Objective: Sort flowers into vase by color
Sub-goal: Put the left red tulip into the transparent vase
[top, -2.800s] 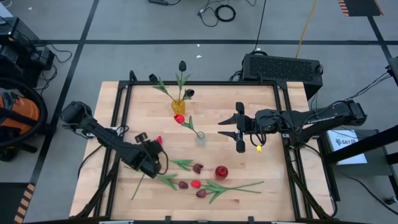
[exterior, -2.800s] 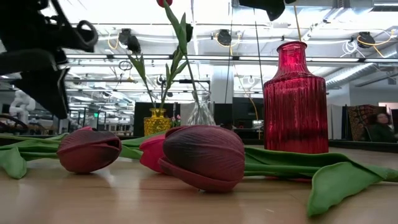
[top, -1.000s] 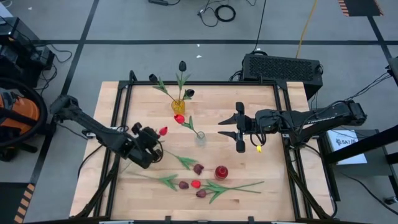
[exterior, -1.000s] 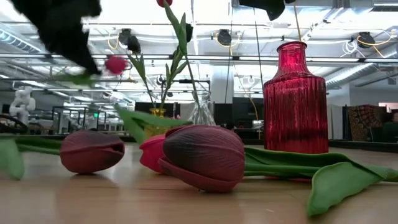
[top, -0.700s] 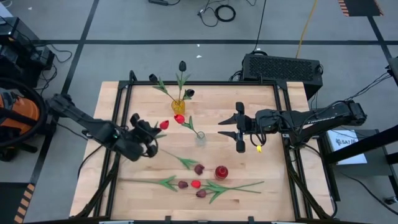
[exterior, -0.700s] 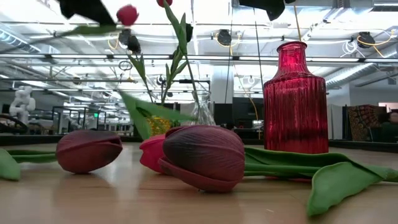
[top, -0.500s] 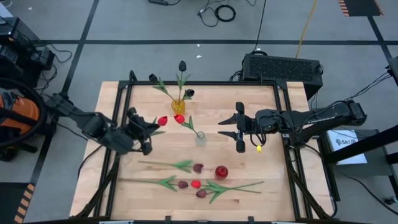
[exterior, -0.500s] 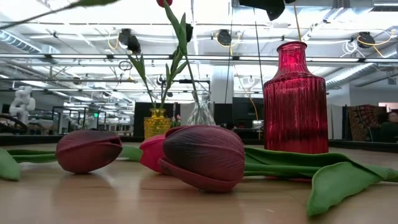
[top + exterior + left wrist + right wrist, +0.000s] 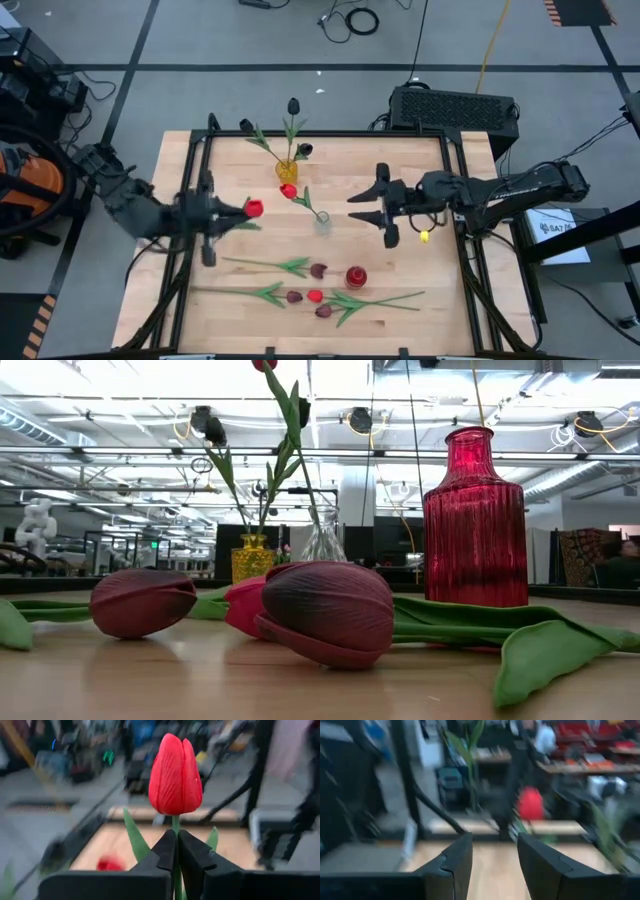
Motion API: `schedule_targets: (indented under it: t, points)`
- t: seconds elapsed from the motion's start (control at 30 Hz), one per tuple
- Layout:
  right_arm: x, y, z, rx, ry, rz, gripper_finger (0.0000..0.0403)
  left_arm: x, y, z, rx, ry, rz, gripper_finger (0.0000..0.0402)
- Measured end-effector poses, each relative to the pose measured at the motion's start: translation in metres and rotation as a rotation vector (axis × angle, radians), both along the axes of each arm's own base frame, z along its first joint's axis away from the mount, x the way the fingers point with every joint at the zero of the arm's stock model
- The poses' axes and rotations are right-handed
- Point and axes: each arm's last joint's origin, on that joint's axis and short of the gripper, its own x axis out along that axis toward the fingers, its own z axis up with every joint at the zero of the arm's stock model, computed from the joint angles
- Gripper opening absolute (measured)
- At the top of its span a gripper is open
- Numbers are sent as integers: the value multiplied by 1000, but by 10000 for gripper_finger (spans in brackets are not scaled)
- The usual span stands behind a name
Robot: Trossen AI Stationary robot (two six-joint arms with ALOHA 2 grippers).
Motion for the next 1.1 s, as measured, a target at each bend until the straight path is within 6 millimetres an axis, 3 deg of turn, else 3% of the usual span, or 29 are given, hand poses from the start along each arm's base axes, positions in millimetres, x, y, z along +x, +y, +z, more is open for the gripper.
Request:
schedule_targets:
  t: [0.13, 0.37, 0.53, 0.7, 0.9, 1.1]
  points:
    - [10, 13, 6, 84, -131, 77, 148, 12, -14, 14, 71, -169, -26, 20]
    - [35, 49, -4, 65, -336, 191, 148, 57, -40, 3, 163, -262, -48, 20]
    - [61, 53, -15, 3, -279, 132, 148, 95, -53, -13, 172, -329, -68, 20]
    - [86, 58, -26, -69, -151, 125, 148, 120, -52, -26, 179, -353, -64, 20]
    - [101, 62, -28, -90, -95, 131, 148, 134, -48, -37, 188, -325, -45, 20]
    - [103, 62, -30, -97, -100, 128, 144, 136, -49, -40, 174, -318, -59, 20]
